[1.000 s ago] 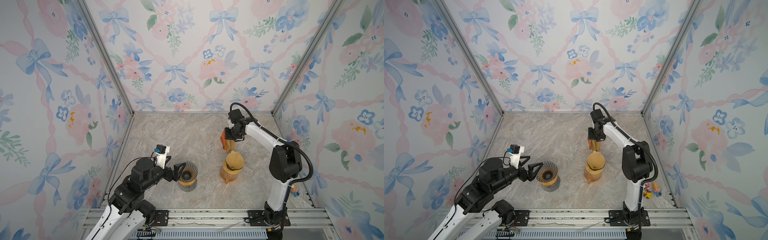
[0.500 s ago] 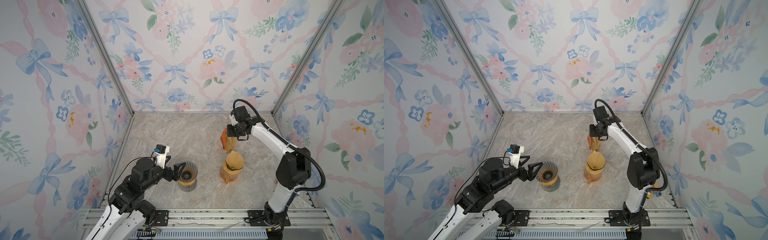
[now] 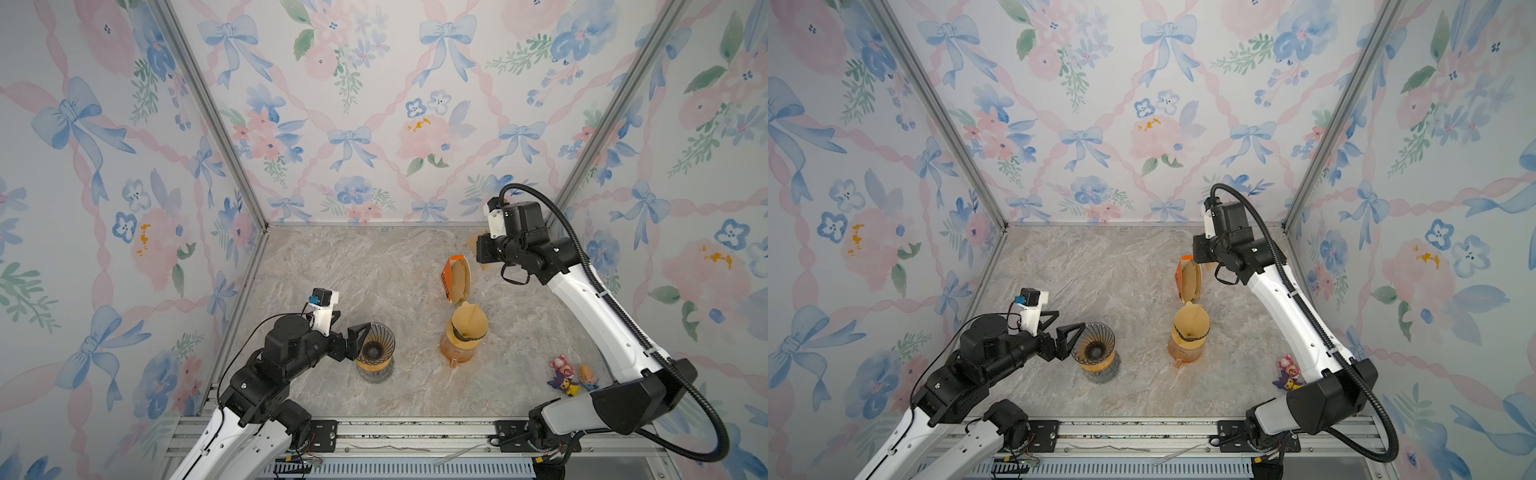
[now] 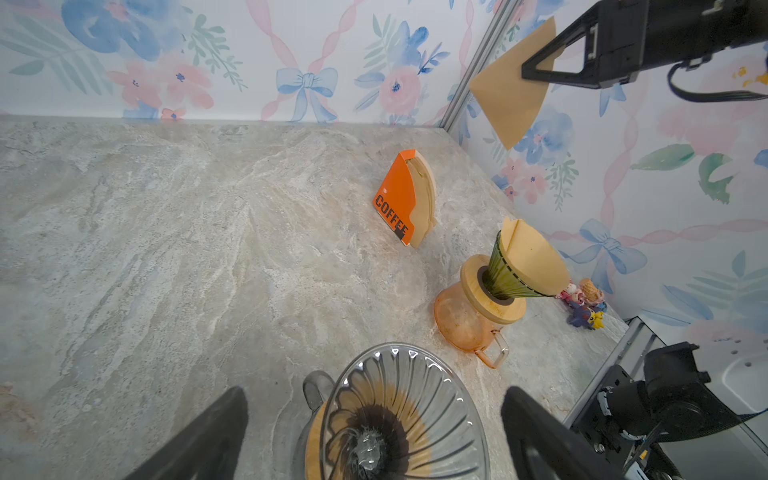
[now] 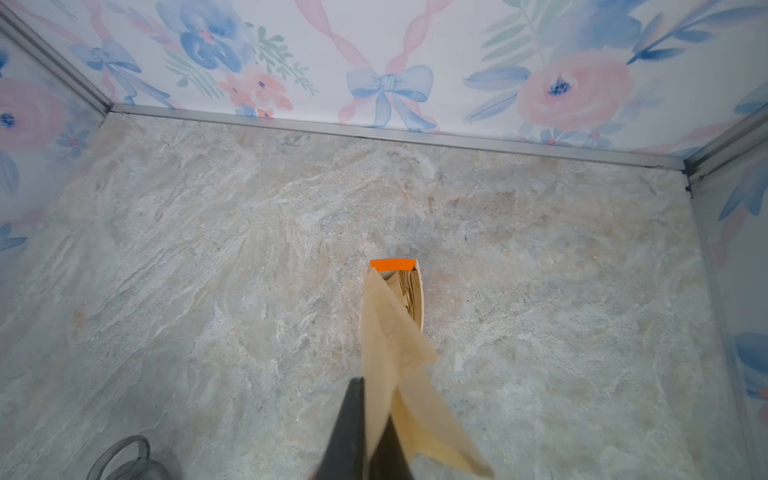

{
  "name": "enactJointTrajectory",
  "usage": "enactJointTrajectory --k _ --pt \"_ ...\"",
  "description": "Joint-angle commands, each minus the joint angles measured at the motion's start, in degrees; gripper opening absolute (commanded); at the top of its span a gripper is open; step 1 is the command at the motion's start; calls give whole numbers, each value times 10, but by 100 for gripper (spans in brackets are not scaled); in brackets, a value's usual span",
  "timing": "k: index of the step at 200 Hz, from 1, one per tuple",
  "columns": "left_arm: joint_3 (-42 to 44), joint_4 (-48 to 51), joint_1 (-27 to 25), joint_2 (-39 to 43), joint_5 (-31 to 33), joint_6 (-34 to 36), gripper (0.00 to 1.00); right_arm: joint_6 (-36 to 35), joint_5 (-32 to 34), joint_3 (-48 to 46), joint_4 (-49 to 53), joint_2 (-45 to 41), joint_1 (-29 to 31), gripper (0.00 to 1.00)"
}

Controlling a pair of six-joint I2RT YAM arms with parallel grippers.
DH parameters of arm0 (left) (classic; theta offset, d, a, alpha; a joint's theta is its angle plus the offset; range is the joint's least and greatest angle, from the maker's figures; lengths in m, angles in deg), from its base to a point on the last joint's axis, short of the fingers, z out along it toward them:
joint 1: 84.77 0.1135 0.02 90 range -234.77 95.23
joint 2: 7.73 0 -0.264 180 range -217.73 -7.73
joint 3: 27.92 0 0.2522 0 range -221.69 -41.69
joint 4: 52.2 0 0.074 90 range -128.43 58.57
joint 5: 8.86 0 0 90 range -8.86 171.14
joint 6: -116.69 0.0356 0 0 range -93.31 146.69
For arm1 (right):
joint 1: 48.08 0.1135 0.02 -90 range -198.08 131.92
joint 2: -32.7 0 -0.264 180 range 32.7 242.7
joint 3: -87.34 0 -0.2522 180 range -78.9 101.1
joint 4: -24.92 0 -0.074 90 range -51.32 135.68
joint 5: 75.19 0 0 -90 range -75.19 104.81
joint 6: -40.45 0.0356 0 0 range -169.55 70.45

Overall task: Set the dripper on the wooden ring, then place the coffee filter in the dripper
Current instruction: 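Carry the paper filter with the right gripper over the glass dripper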

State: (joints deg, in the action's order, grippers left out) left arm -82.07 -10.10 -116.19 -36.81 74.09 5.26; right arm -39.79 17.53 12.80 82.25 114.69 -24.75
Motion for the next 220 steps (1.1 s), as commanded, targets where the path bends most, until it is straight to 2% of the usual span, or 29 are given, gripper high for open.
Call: enactJointTrajectory --k 1,26,73,99,156,220 --pt "2 -3 0 6 16 4 97 -8 -25 20 66 -15 44 7" --pt "-3 5 -1 20 16 -6 97 -3 -27 39 116 -28 114 7" --pt "-43 68 -1 26 1 -85 97 10 -57 84 181 -16 230 6" --pt "-50 81 0 53 -10 -81 97 16 -65 113 205 11 287 6" --pt "-35 80 0 109 -20 -78 97 57 -39 169 229 93 369 6" --pt "-3 80 0 143 -8 -86 97 62 -15 251 278 204 414 7"
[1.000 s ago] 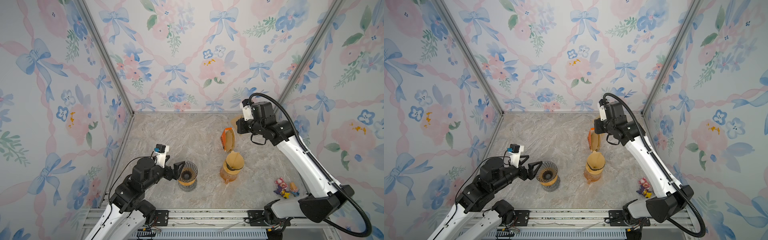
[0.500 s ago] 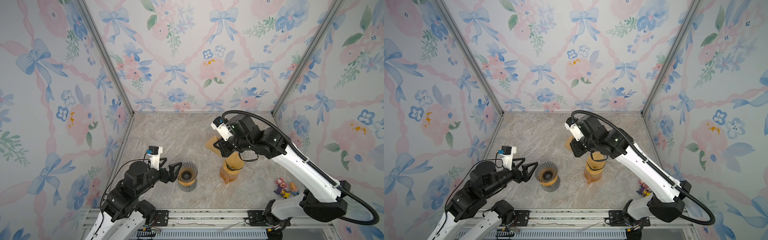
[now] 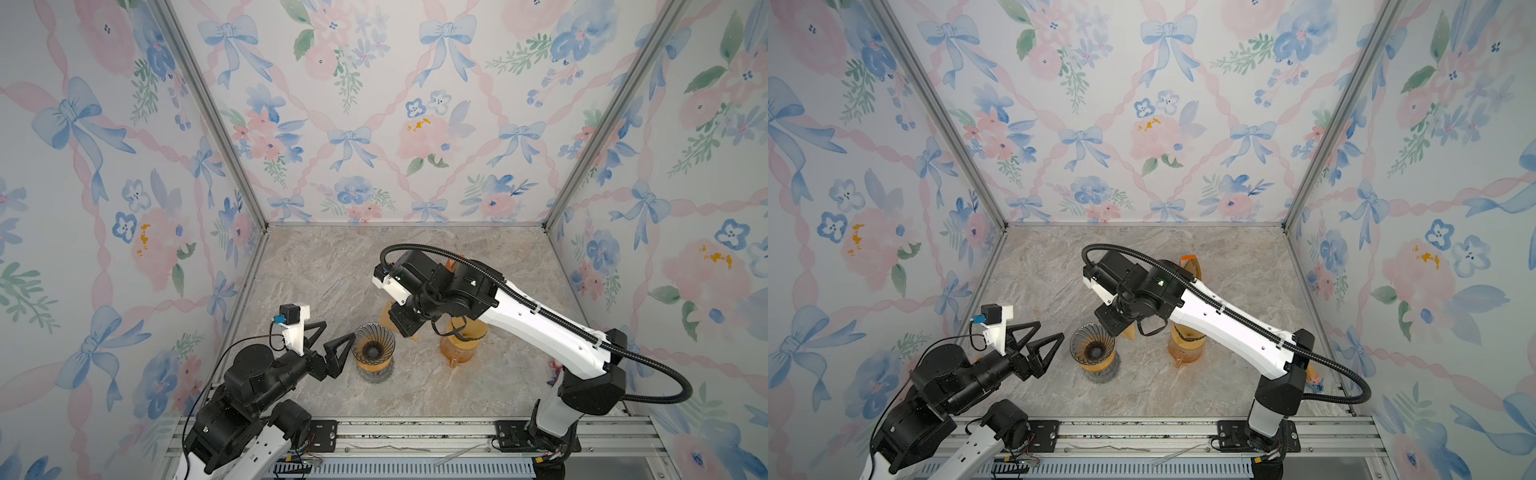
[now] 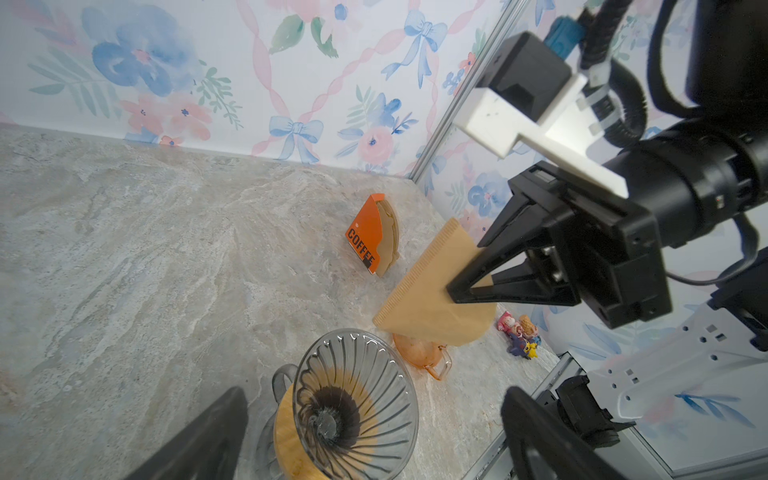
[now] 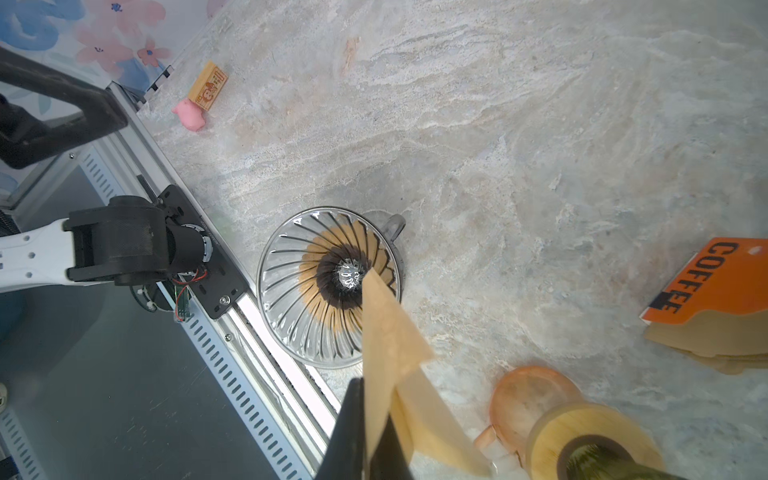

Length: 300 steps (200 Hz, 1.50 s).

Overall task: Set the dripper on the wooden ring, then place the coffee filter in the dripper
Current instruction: 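Carry the paper filter with the right gripper over the glass dripper, then lower the filter into the glass dripper while the left gripper reaches to its rim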

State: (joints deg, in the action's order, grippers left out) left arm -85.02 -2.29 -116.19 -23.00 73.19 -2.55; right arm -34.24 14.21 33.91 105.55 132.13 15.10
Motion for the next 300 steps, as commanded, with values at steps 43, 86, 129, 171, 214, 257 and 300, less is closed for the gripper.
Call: enactJointTrajectory --k 43,86,129,171,214,257,300 --pt "34 2 -1 8 4 -12 97 3 26 76 63 72 38 8" --pt "33 2 -1 7 -5 -7 97 3 23 63 52 80 45 11" --pt "34 1 0 8 -6 -7 97 6 19 54 32 85 47 21" --pt "36 1 0 17 7 -15 94 14 9 38 8 69 47 23" --pt "30 21 0 -25 15 -35 88 20 18 -31 -41 0 45 29" --pt "-5 67 0 -105 16 -71 85 75 19 -189 -159 -126 38 46" --pt "-60 104 -1 -175 32 -29 84 168 70 -309 -243 -207 29 56"
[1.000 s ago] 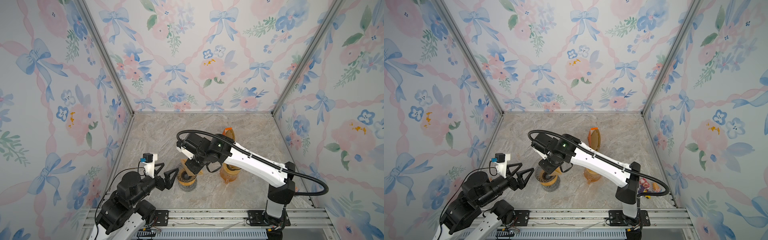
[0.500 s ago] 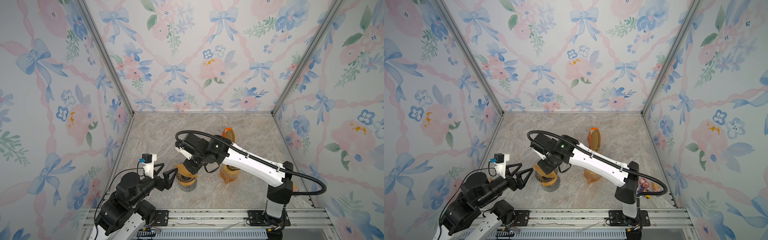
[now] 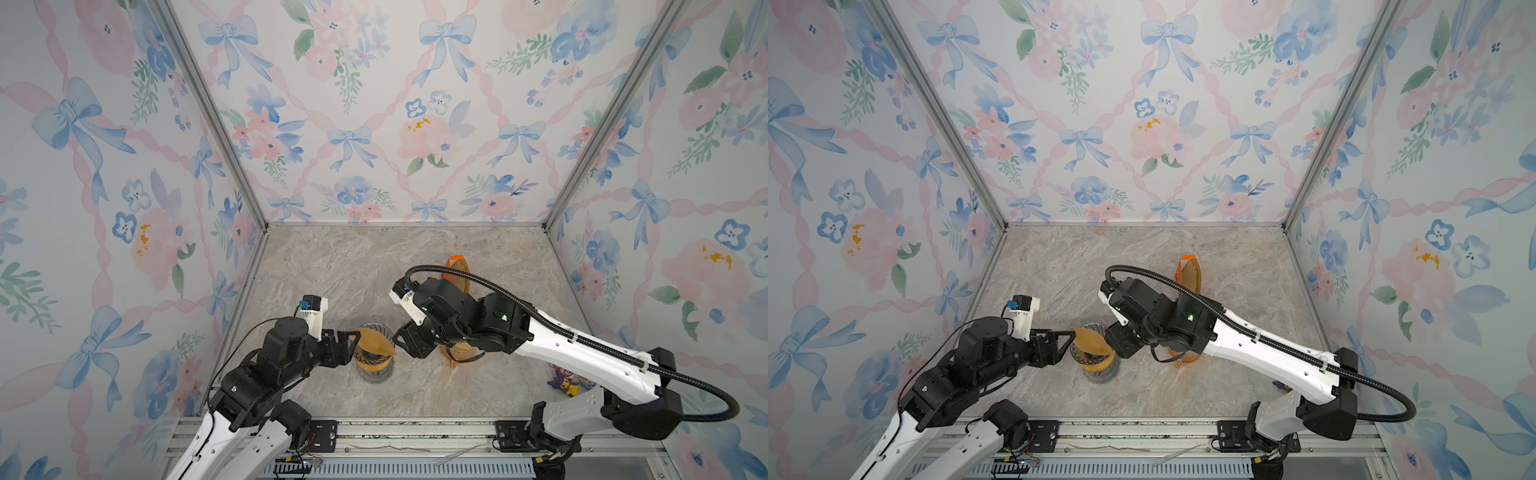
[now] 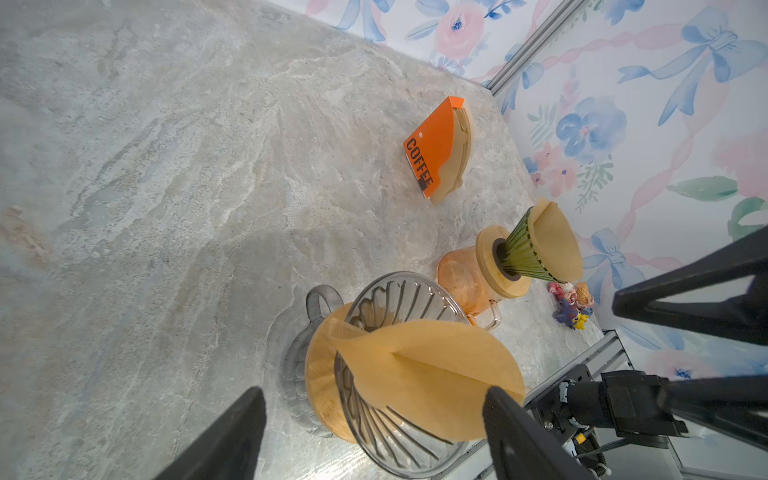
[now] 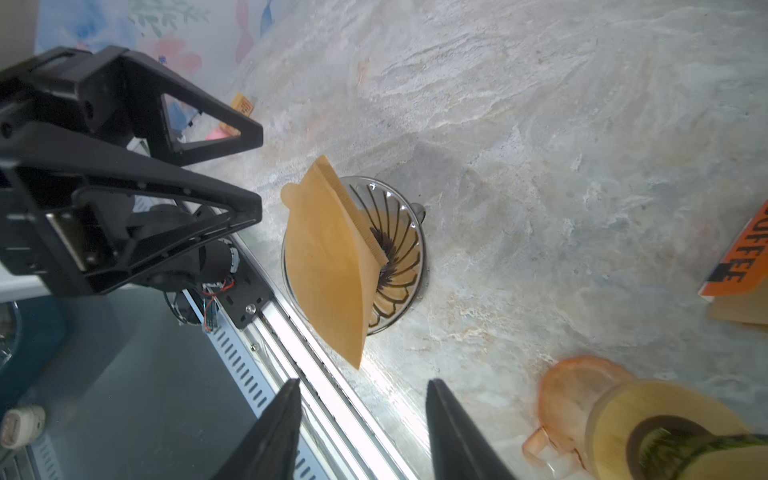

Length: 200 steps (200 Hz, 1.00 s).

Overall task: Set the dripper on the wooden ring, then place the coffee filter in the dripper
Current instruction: 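Lower the filter into the glass dripper while the left gripper reaches to its rim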

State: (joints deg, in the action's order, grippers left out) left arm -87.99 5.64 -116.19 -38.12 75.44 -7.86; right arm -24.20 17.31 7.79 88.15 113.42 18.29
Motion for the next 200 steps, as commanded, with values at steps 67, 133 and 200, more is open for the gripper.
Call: enactJointTrajectory --k 67,133,200 --pt "-41 22 -1 -79 -2 82 83 187 127 -125 -141 -40 40 63" --pt "-45 21 0 -125 9 61 82 211 149 -119 -159 -5 56 66" --pt "-45 22 1 -148 -1 44 80 219 148 -113 -164 28 56 67"
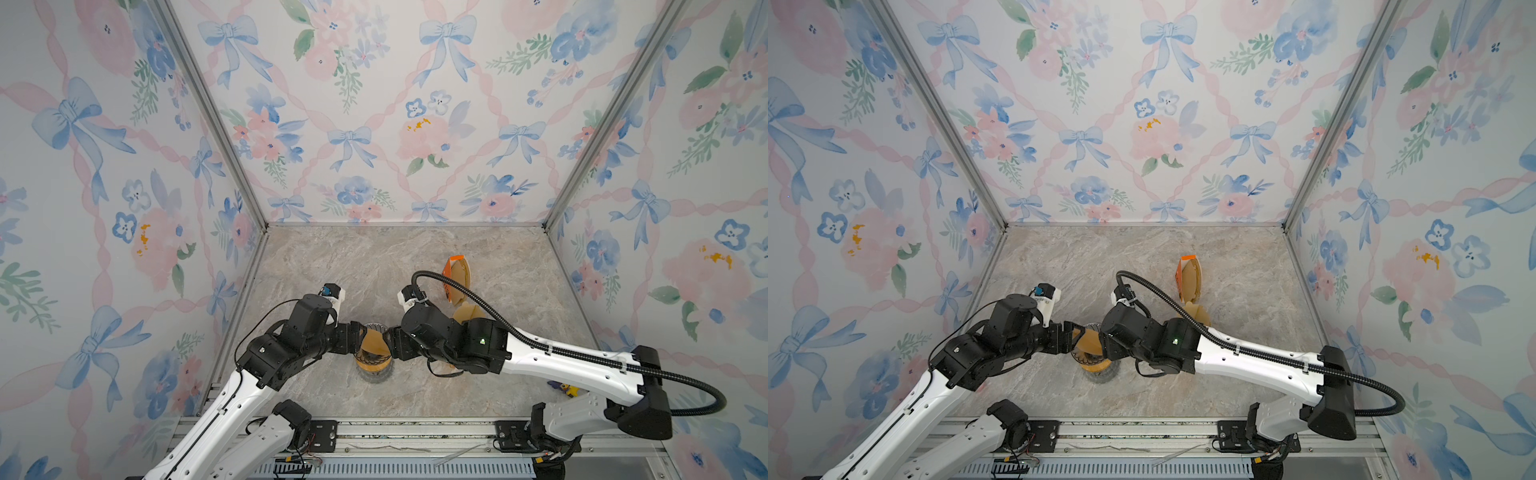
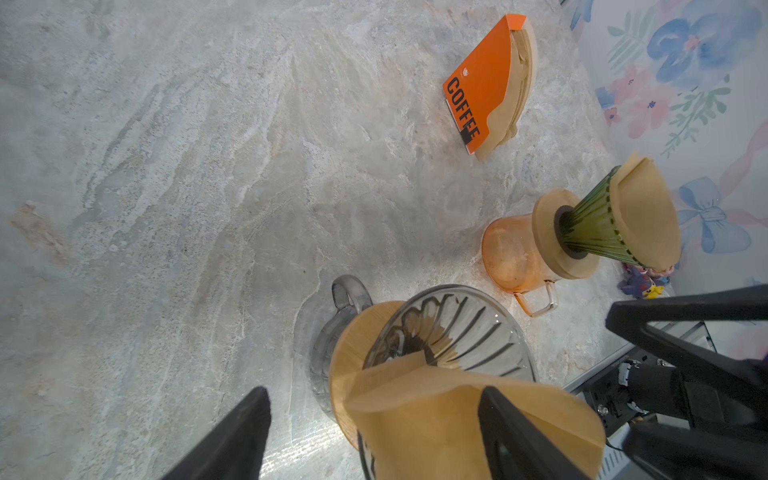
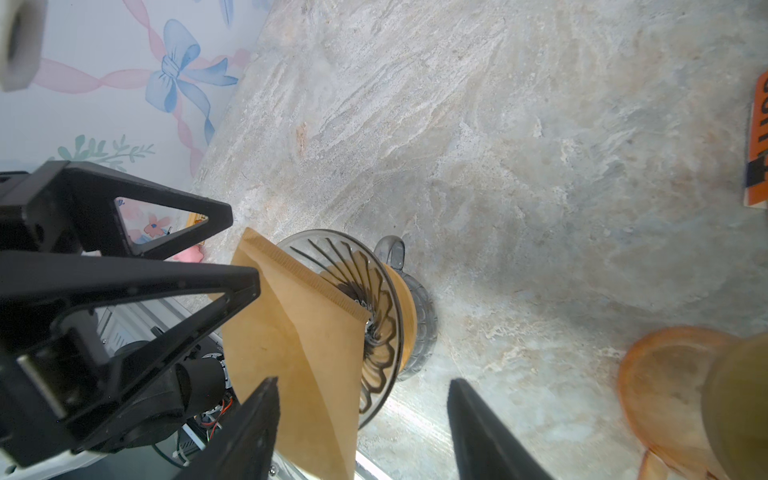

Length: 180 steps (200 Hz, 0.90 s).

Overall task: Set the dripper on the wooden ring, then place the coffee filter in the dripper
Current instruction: 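Lower the filter into the glass dripper while the left gripper reaches to its rim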

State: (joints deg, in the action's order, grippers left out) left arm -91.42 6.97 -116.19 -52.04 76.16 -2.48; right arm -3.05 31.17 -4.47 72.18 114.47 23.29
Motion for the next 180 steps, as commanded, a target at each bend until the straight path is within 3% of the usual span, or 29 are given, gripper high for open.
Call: enactJointTrajectory --k 1,112,180 --pt "-10 9 1 -9 -9 -10 80 8 9 9 -3 18 6 67" --pt "7 8 -3 -29 -13 -51 81 -4 -18 26 16 74 -10 72" --pt "11 8 -43 -51 13 -73 81 -3 -39 24 13 96 -24 73"
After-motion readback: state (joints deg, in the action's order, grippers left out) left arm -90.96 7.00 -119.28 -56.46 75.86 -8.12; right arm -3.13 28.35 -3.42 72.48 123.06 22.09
